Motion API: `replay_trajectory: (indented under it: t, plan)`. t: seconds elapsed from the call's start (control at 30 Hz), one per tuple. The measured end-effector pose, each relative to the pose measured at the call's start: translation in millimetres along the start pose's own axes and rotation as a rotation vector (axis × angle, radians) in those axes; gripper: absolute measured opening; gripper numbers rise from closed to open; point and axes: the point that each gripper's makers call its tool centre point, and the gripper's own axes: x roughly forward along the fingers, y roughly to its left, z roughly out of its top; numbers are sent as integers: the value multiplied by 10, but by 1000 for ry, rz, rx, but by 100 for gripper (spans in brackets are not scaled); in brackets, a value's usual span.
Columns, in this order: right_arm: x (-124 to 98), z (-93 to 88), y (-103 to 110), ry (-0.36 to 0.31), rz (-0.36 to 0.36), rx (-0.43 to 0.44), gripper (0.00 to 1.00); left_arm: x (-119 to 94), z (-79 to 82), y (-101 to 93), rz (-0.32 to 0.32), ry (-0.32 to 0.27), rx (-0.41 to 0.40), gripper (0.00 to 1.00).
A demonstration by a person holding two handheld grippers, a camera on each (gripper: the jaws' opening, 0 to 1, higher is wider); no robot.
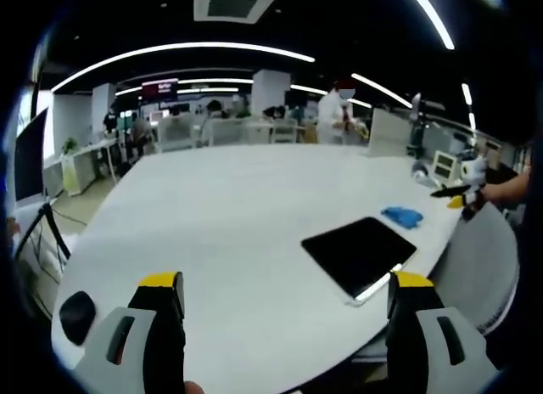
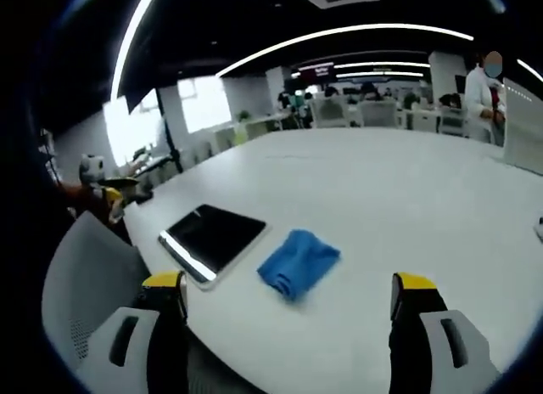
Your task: Wipe the mirror surface with the cleaning cloth until all visible marks leave the cleaned area.
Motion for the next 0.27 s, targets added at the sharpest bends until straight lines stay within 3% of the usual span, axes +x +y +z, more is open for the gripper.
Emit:
replay_trajectory:
  t: [0.27]
  plan:
    - [-23,-6,33,2,-13,7,100,-3,-15,-8,-3,1,-9,100]
